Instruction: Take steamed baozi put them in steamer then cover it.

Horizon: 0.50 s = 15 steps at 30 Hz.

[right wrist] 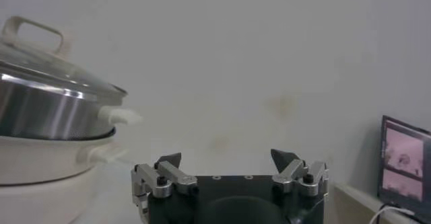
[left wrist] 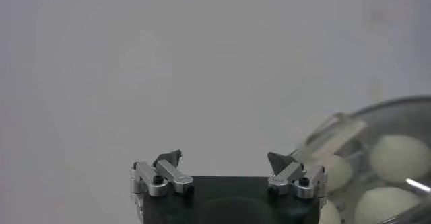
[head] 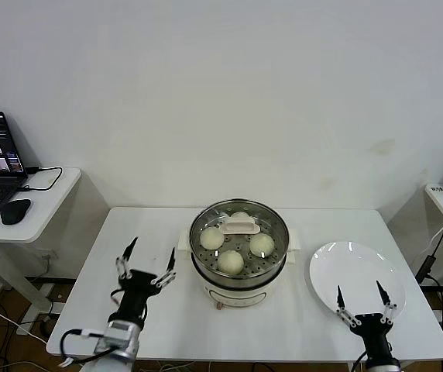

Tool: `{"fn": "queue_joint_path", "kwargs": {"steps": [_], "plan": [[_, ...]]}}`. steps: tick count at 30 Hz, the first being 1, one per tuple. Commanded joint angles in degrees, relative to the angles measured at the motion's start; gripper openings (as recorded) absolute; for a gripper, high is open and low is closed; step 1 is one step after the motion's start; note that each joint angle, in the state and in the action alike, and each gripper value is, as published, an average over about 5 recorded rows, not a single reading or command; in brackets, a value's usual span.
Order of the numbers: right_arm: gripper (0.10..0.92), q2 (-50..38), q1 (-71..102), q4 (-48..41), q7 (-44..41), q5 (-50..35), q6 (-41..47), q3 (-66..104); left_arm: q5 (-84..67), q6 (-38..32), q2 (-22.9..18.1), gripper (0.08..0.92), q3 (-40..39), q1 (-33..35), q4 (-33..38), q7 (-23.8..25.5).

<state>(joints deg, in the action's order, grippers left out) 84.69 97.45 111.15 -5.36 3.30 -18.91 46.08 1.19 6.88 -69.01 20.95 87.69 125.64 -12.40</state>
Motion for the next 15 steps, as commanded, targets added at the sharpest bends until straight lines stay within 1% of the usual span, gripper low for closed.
{"fn": "queue_joint_path", "kwargs": {"steps": [1, 8, 15], "plan": [[0.823, -2.87, 7.98, 4.71, -2.55, -10.7, 6.75, -1.99, -21.85, -7.31, 0.09, 0.823, 8.25, 12.74, -1.42, -2.64], [0.822, -2.62, 9.57, 7.23, -3.02, -11.47, 9.65, -4.17, -20.22, -13.3, -1.81, 0.823, 8.15, 14.53, -5.32, -0.36], [0.823, -2.59, 10.16, 7.91, -2.42, -10.92, 11.33, -4.92, -18.27, -13.68, -3.3, 0.823, 7.43, 14.86, -6.55, 1.33]]}}
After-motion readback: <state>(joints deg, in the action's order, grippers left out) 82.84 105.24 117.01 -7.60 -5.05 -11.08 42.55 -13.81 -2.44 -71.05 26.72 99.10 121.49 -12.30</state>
